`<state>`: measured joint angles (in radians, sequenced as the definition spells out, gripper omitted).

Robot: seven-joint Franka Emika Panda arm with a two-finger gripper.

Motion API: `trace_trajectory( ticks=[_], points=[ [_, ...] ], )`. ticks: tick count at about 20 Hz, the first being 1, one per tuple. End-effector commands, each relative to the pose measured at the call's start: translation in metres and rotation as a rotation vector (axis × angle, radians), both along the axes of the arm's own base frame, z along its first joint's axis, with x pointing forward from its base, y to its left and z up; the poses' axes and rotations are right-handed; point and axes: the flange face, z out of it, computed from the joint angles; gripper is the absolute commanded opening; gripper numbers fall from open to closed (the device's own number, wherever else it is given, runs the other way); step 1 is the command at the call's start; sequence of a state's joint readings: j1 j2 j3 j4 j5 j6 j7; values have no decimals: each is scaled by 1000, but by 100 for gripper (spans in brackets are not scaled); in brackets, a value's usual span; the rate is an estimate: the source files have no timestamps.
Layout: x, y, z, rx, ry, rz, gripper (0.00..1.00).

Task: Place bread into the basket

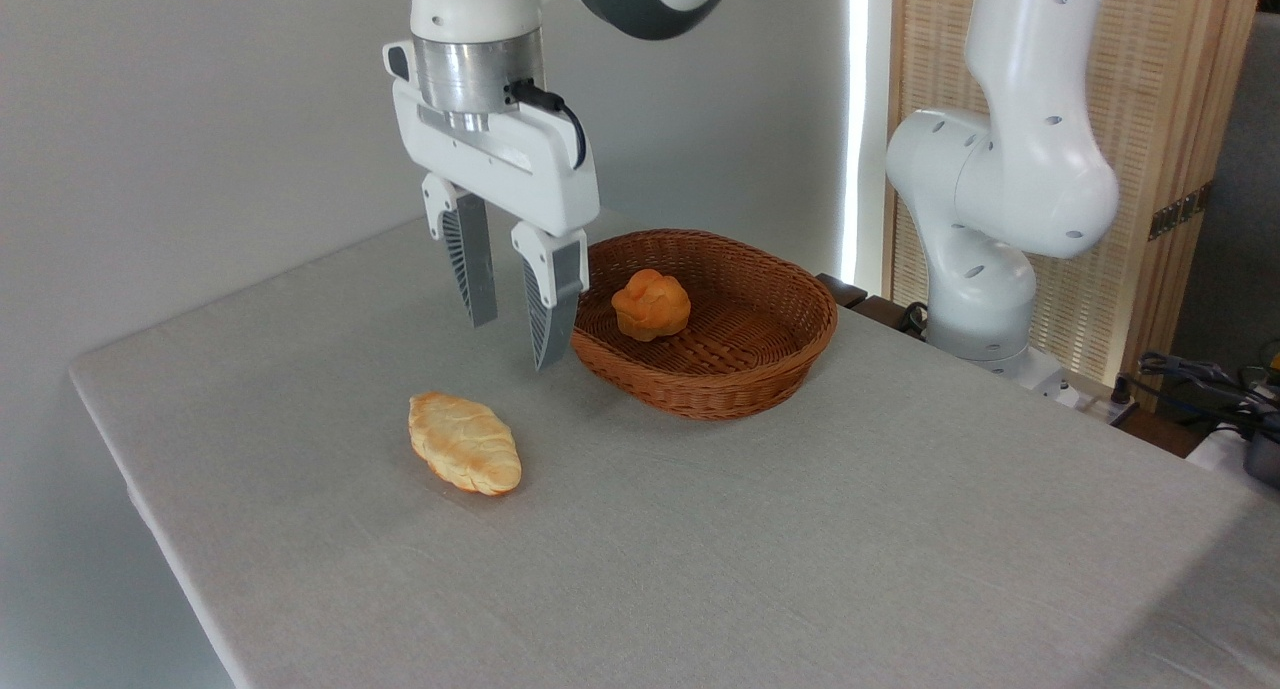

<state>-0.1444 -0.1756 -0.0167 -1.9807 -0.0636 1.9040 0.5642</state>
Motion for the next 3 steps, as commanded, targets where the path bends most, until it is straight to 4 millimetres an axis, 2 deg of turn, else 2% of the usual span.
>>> trace_trajectory(
  ticks=[1,3],
  points=[
    [11,14,-1,7,-31,29,100],
    [15,22,-2,0,-44,48,100]
  ],
)
